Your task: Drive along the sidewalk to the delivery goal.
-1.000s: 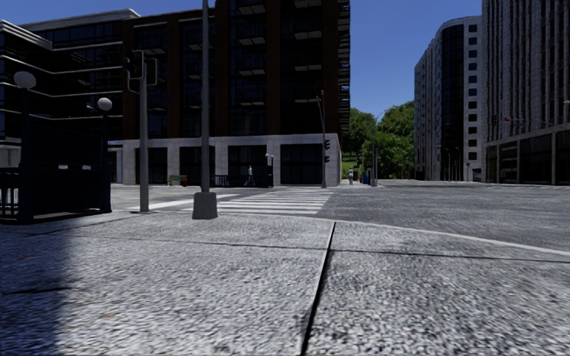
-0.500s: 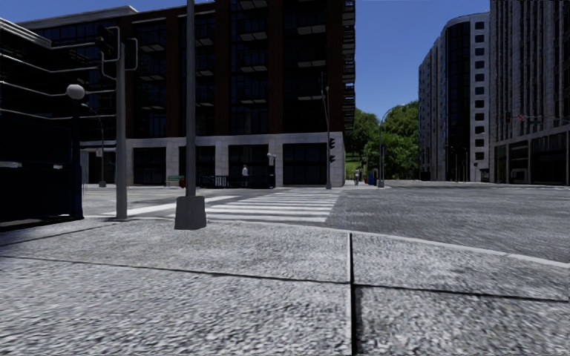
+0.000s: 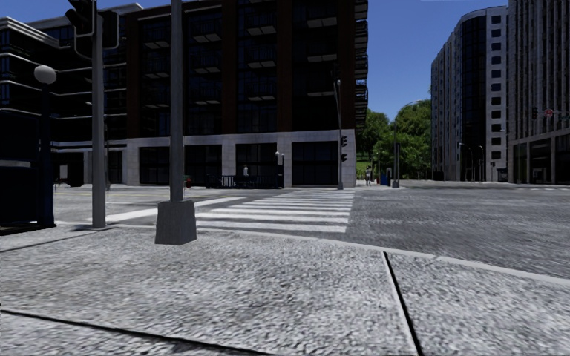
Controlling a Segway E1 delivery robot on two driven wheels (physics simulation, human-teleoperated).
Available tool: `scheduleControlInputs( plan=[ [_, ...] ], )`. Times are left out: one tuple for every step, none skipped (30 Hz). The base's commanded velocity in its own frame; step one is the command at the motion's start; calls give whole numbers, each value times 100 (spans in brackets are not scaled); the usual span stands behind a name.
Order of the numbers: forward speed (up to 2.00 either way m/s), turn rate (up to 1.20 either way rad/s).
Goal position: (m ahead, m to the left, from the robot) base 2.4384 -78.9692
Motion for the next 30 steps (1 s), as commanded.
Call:
scheduleControlInputs(
  plan=[
    [200,8],
    [200,10],
    [200,10],
    [200,10],
    [200,10],
    [200,1],
    [200,0],
    [200,0],
    [200,0],
    [200,0],
    [200,0],
    [200,0],
    [200,0],
    [200,0],
    [200,0],
    [200,0],
    [200,0],
    [200,0],
    [200,0],
    [200,0],
    [200,0],
    [200,0],
    [200,0],
    [200,0],
    [200,0],
    [200,0],
    [200,0],
    [200,0],
    [200,0],
    [200,0]
  ],
)
